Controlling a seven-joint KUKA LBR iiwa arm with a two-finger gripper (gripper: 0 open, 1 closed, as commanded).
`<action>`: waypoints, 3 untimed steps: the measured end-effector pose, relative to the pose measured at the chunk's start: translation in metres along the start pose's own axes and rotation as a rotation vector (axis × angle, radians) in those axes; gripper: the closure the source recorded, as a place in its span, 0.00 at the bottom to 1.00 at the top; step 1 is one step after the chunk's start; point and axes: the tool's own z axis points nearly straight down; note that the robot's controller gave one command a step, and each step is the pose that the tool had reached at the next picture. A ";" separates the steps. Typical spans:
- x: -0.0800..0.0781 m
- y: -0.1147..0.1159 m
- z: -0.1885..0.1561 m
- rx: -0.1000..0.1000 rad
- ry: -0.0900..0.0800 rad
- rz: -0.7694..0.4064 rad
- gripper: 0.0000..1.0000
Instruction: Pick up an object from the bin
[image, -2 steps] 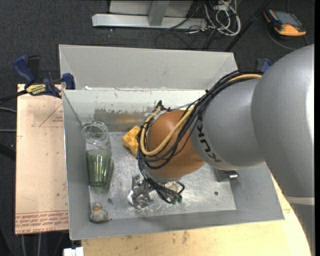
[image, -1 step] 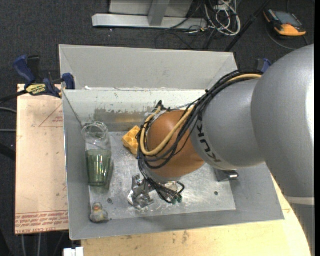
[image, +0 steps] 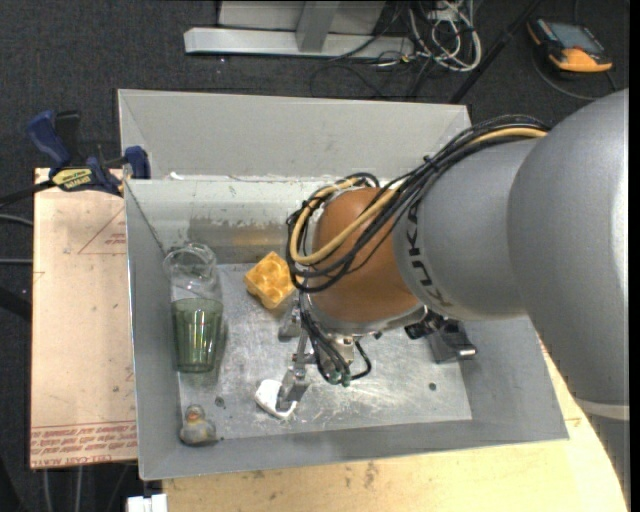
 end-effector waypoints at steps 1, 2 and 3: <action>0.001 0.000 0.001 0.000 0.002 -0.001 0.00; 0.021 -0.030 0.051 -0.001 0.012 -0.434 1.00; 0.012 -0.027 0.048 -0.008 -0.029 -0.430 0.00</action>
Offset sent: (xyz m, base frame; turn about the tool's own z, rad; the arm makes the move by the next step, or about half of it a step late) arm -0.0238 -0.0284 -0.0541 -0.4346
